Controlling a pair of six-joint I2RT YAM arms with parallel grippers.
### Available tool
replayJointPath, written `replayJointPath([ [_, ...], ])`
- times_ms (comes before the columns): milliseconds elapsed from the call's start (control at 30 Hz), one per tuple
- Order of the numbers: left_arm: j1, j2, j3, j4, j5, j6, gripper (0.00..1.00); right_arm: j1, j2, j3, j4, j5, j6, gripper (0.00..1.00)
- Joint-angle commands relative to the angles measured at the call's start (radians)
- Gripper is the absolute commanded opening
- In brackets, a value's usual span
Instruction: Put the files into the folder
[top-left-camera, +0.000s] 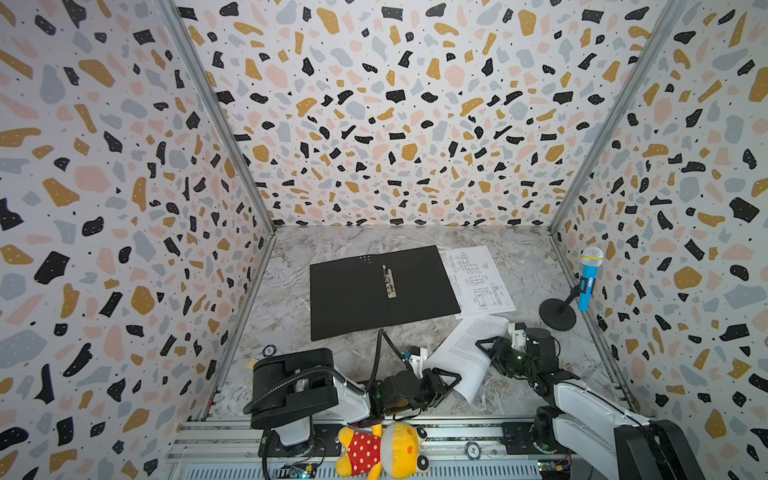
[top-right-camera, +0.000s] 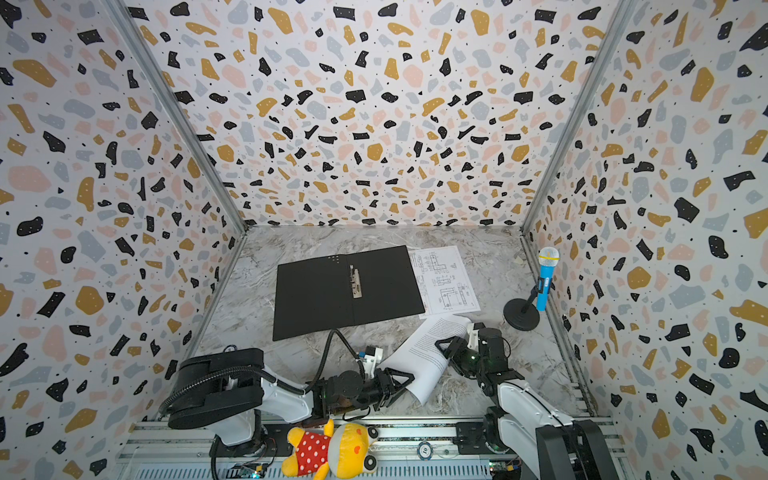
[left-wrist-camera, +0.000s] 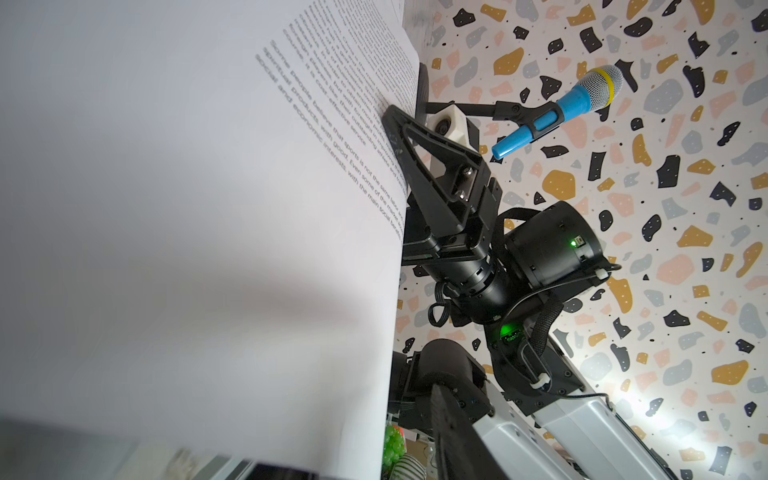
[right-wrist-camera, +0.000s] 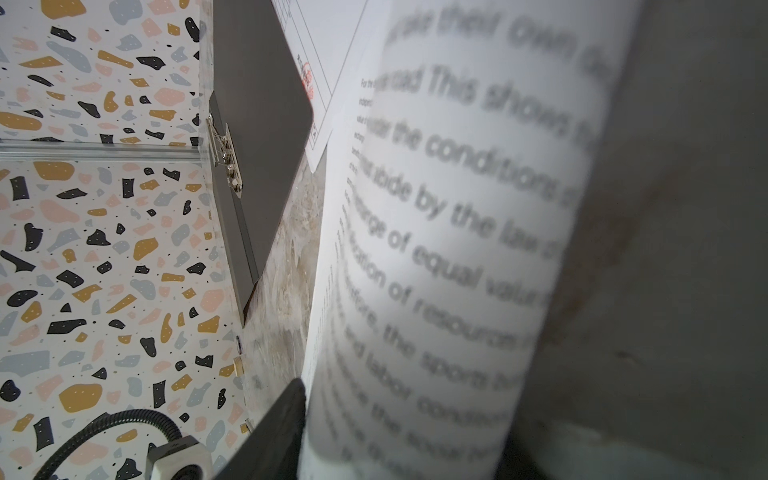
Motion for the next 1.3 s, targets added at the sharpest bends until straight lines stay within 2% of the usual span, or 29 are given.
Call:
replayJointPath([
  [0, -0.006, -0.003, -0.012, 0.07, -0.028, -0.003, 0.4, 0.0, -0.008, -0.017, -0.08, 0.014, 0.004, 0.59],
  [500, -0.007, -0.017, -0.043, 0.062, -0.054, -0.002, 0.36, -0.014, -0.087, 0.004, -0.129, -0.022, 0.013, 0.62],
  [1267, -0.006, -0.003, -0.07, 0.115, -0.087, -0.031, 0.16, -0.046, -0.175, 0.027, -0.214, -0.063, 0.007, 0.7],
])
